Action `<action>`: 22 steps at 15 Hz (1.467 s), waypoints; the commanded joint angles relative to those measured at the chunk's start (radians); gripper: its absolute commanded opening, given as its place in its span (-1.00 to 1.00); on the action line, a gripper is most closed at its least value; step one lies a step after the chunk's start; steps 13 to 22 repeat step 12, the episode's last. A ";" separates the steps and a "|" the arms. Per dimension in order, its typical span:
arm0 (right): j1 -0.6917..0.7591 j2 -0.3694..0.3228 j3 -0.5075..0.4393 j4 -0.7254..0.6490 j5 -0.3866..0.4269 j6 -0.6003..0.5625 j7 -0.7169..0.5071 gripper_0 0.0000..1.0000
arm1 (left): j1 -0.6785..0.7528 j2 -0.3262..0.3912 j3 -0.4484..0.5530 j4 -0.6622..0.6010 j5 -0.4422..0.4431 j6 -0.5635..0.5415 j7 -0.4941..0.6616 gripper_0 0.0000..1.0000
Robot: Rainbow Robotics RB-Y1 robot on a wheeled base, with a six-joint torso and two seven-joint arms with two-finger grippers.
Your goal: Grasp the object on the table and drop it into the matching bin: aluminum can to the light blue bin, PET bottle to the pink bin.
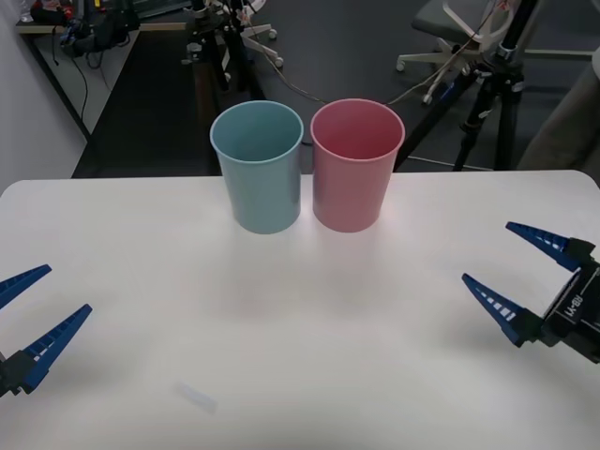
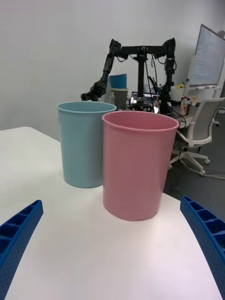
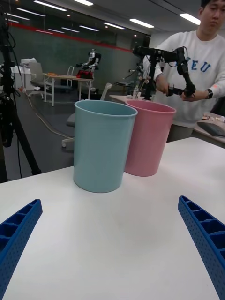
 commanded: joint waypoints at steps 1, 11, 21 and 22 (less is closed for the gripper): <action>0.021 0.000 -0.091 0.057 0.001 -0.142 -0.007 1.00 | 0.000 0.000 0.000 0.000 0.000 0.000 0.000 1.00; 0.027 0.008 -0.275 0.169 0.027 -0.383 -0.040 1.00 | 0.000 0.000 0.000 0.000 0.000 0.000 0.000 1.00; 0.027 0.008 -0.275 0.169 0.027 -0.383 -0.040 1.00 | 0.000 0.000 0.000 0.000 0.000 0.000 0.000 1.00; 0.027 0.008 -0.275 0.169 0.027 -0.383 -0.040 1.00 | 0.000 0.000 0.000 0.000 0.000 0.000 0.000 1.00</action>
